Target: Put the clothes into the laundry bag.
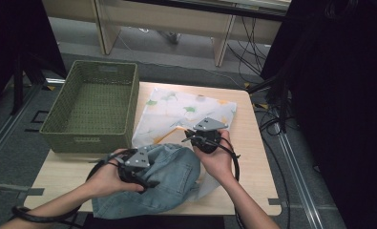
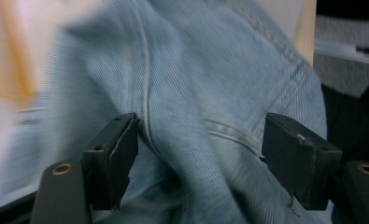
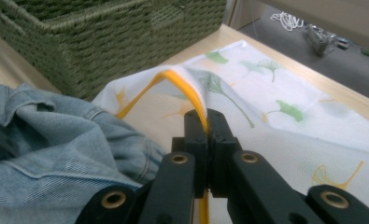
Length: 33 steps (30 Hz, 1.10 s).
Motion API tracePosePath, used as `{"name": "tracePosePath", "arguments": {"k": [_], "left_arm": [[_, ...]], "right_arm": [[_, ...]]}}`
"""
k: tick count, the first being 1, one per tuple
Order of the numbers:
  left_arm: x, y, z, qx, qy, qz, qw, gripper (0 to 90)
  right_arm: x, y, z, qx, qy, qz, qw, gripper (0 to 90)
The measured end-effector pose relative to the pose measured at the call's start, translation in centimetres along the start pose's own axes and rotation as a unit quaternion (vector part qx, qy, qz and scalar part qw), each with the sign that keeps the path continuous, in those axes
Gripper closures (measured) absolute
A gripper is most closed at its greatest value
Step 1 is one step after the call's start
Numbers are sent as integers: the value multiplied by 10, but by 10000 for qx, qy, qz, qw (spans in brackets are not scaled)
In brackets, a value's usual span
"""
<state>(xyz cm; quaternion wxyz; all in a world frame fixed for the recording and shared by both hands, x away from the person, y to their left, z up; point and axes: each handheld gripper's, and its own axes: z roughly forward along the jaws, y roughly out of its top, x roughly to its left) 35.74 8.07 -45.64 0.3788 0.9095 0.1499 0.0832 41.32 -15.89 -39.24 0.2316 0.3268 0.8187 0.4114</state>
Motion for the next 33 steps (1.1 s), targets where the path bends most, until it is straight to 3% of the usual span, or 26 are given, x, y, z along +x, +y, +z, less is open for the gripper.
{"name": "tracePosePath", "arguments": {"k": [2, 4, 7, 8, 10, 12, 13, 16, 19, 22, 24, 26, 28, 31, 33], "left_arm": [[0, -3, 17, 307, 67, 103, 9995, 382], [1, -6, 29, 455, 84, 70, 9989, 516], [3, -5, 33, 469, 17, -50, 9989, 780], [3, -4, 31, 438, 33, -67, 9990, 825], [2, 0, 23, 216, 95, -134, 9996, 839], [4, 8, 9, -211, 153, -350, 9990, 842], [5, 14, 0, -414, 185, -452, 9979, 843], [10, 33, -29, -1082, 258, -684, 9914, 844], [11, 52, -53, -1415, 564, -551, 9868, 844], [12, 65, -62, -1546, 807, -422, 9838, 843], [12, 70, -56, -1462, 903, -350, 9845, 842], [13, 68, -39, -1244, 902, -382, 9874, 839], [22, 61, -13, -980, 1148, -146, 9884, 833], [36, 40, 31, -525, 1050, -401, 9923, 822], [40, 31, 48, -302, 971, -459, 9938, 813]], "right_arm": [[1, -1, 1, 31, 44, -58, 10000, 899], [2, -2, 2, 55, 74, -66, 9999, 899], [4, -3, 1, 75, 116, -93, 9999, 899], [4, -4, 0, 71, 143, -90, 9998, 899], [5, -3, -1, 55, 163, -85, 9998, 899], [7, 0, -3, 0, 184, -84, 9998, 899], [8, 2, -5, -23, 187, -47, 9998, 899], [11, 9, -10, -172, 182, -127, 9996, 899], [18, 18, -15, -356, 194, -129, 9991, 899], [23, 25, -18, -504, 234, -193, 9983, 899], [26, 28, -19, -556, 233, -220, 9979, 899], [27, 28, -18, -541, 237, -216, 9980, 899], [26, 26, -15, -485, 267, -162, 9983, 899], [23, 19, -9, -342, 324, -52, 9989, 899], [20, 14, -6, -238, 299, -3, 9993, 899]]}}
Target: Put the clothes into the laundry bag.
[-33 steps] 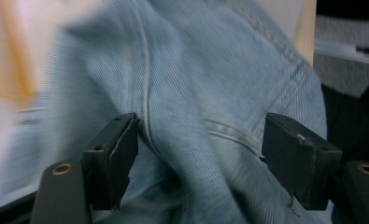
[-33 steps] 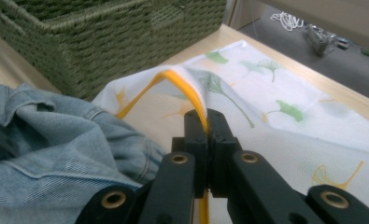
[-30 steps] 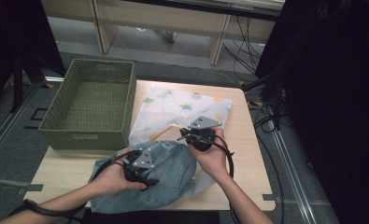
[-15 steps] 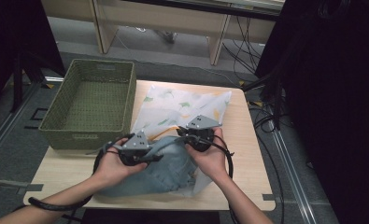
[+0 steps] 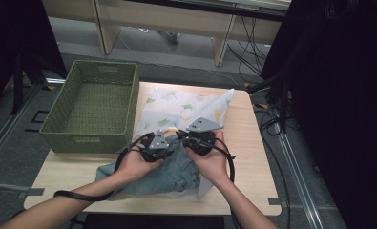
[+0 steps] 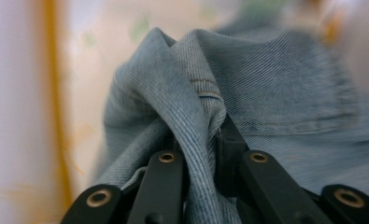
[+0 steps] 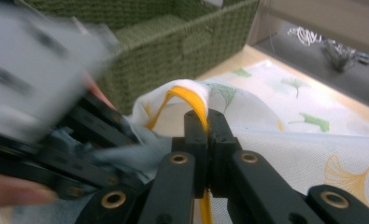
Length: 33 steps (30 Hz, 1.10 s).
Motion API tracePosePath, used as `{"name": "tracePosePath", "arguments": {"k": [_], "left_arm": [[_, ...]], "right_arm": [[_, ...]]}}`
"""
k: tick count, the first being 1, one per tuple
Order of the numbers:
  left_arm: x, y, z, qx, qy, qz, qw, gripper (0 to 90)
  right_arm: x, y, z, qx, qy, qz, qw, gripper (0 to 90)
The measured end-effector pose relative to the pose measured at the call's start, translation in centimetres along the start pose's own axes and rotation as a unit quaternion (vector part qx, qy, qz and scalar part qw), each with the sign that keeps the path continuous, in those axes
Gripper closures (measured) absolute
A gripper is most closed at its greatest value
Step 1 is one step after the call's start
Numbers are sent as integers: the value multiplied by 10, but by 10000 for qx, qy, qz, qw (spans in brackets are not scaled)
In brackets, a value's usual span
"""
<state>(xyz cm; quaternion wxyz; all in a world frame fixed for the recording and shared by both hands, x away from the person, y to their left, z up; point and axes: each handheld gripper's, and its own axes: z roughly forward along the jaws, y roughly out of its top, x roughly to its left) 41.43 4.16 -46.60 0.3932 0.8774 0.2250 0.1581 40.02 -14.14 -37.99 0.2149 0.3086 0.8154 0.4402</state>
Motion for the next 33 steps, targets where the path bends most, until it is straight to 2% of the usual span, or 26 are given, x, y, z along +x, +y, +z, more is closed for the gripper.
{"name": "tracePosePath", "arguments": {"k": [3, 5, 7, 8, 10, 11, 13, 15, 16, 17, 18, 20, 21, 24, 26, 27, 28, 30, 33], "left_arm": [[2, 2, -2, 8, -45, 31, 10000, 762], [4, 5, -11, -66, -79, -4, 9999, 656], [4, 7, -27, -181, -243, 19, 9995, 521], [4, 7, -39, -295, -289, -39, 9991, 468], [5, 7, -64, -616, -252, -179, 9976, 419], [8, 6, -80, -737, -163, -215, 9969, 410], [19, -1, -109, -983, 236, -296, 9944, 410], [32, -11, -123, -942, 601, -392, 9930, 416], [37, -17, -123, -854, 628, -484, 9932, 418], [40, -23, -120, -699, 558, -555, 9944, 414], [41, -27, -115, -538, 447, -564, 9960, 406], [41, -33, -102, -298, 293, -492, 9979, 400], [41, -35, -95, -180, 281, -479, 9983, 399], [41, -39, -70, 173, 230, -378, 9989, 421], [39, -43, -53, 454, 168, -241, 9985, 485], [38, -44, -46, 489, 149, -193, 9985, 544], [37, -44, -43, 536, 89, -178, 9984, 697], [35, -38, -47, 431, -12, -379, 9984, 856], [31, -22, -69, -69, -120, -726, 9973, 866]], "right_arm": [[-6, -7, 2, 125, -1, 39, 9999, 899], [-9, -10, 3, 195, -32, 66, 9998, 899], [-11, -12, 4, 215, -66, 87, 9997, 899], [-13, -12, 3, 211, -70, 121, 9997, 899], [-15, -13, 1, 193, -125, 111, 9997, 898], [-17, -13, 1, 200, -131, 146, 9996, 899], [-20, -13, 1, 198, -184, 174, 9995, 898], [-21, -13, 2, 213, -204, 207, 9994, 898], [-19, -12, 3, 247, -225, 280, 9990, 898], [-20, -12, 4, 228, -223, 172, 9993, 898], [-19, -11, 5, 235, -228, 167, 9993, 898], [-17, -11, 6, 243, -219, 127, 9994, 898], [-16, -10, 6, 243, -207, 112, 9994, 898], [-14, -11, 8, 279, -174, 76, 9994, 898], [-14, -12, 9, 303, -153, 85, 9994, 898], [-13, -13, 9, 317, -135, 102, 9994, 898], [-14, -14, 10, 317, -130, 43, 9994, 898], [-14, -15, 9, 338, -148, 71, 9993, 898], [-17, -16, 8, 331, -159, 67, 9993, 898]]}}
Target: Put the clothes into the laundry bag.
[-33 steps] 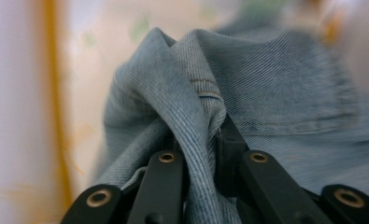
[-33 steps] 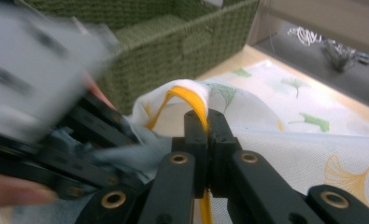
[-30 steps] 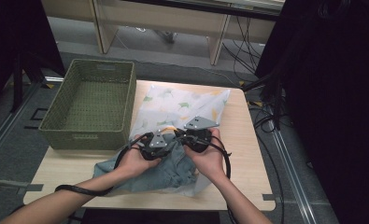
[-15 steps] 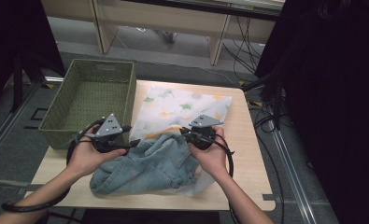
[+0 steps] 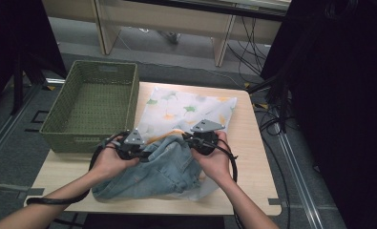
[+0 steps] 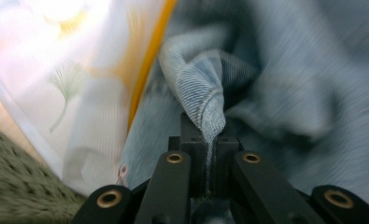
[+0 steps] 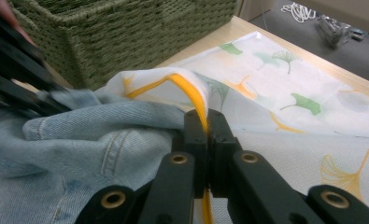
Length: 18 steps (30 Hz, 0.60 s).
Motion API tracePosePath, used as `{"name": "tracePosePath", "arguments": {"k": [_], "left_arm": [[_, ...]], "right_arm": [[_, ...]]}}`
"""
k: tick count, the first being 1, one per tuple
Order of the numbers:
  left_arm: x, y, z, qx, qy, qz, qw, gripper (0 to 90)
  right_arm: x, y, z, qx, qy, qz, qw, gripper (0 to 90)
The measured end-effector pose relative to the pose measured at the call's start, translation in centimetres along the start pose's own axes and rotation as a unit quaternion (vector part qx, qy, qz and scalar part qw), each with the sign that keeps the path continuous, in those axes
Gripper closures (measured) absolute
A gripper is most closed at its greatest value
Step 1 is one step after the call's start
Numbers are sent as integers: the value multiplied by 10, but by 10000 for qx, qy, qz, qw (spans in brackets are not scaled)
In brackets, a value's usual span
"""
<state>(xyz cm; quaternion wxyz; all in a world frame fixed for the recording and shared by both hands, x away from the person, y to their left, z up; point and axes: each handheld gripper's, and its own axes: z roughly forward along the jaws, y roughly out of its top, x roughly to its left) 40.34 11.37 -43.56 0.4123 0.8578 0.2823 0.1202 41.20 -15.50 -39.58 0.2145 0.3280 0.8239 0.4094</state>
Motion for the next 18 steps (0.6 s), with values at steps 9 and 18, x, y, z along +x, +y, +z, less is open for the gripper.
{"name": "tracePosePath", "arguments": {"k": [9, 18], "left_arm": [[-46, 40, -2, -473, -153, 648, 9967, 864], [-35, 24, 74, 264, 192, 1075, 9937, 853]], "right_arm": [[11, 8, 2, -66, 23, 7, 10000, 898], [13, 8, -2, -96, 166, 32, 9998, 898]]}}
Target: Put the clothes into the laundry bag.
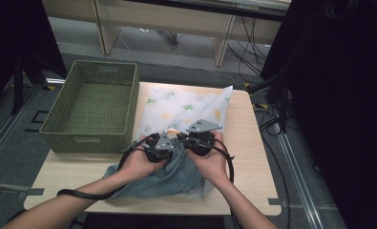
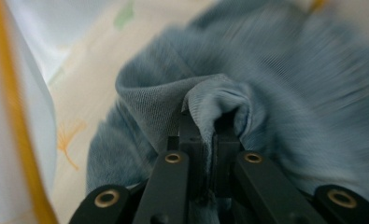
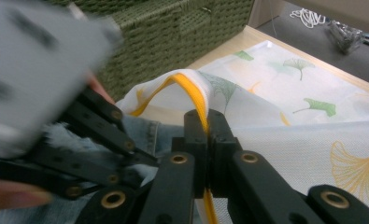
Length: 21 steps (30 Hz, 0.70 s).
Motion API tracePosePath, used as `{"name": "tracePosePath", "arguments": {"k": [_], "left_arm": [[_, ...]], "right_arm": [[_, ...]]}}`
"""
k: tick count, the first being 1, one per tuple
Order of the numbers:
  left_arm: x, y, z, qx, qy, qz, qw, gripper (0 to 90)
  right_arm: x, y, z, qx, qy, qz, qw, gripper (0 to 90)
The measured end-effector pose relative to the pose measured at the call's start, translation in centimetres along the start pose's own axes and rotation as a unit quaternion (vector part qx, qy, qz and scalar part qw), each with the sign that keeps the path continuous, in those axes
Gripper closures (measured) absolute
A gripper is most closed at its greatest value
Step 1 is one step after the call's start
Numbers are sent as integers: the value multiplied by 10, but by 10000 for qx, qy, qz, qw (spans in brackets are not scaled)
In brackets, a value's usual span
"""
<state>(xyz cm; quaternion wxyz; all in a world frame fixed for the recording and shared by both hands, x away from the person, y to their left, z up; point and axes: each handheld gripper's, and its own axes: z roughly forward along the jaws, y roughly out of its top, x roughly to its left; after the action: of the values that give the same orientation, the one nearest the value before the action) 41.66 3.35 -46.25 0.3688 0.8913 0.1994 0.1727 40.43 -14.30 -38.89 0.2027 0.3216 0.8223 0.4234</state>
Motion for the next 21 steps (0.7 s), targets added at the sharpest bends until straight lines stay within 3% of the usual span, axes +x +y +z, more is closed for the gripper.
{"name": "tracePosePath", "arguments": {"k": [5, 8, 11, 13, 14, 15, 17, 19, 21], "left_arm": [[3, -8, 1, 35, -13, -6, 10000, 831], [5, -7, -10, -96, -78, -37, 9999, 728], [10, -5, -33, -359, -12, -135, 9993, 556], [14, -4, -57, -599, 47, -179, 9980, 471], [15, -3, -69, -686, 67, -217, 9974, 443], [15, -2, -80, -781, 107, -285, 9965, 427], [12, 0, -99, -944, 116, -258, 9951, 427], [-1, 3, -111, -1016, -166, -100, 9946, 436], [-20, 2, -111, -907, -560, 89, 9943, 429]], "right_arm": [[-5, -6, 3, 122, -31, 48, 9999, 898], [-7, -10, 7, 222, -48, 62, 9997, 898], [-7, -11, 6, 225, -83, 106, 9997, 898], [-9, -9, 4, 183, -110, 102, 9997, 898], [-9, -9, 3, 184, -128, 218, 9995, 898], [-12, -8, 3, 142, -137, 110, 9997, 898], [-13, -7, 2, 143, -146, 167, 9997, 898], [-13, -7, 2, 126, -172, 147, 9997, 898], [-13, -6, 1, 127, -181, 140, 9997, 898]]}}
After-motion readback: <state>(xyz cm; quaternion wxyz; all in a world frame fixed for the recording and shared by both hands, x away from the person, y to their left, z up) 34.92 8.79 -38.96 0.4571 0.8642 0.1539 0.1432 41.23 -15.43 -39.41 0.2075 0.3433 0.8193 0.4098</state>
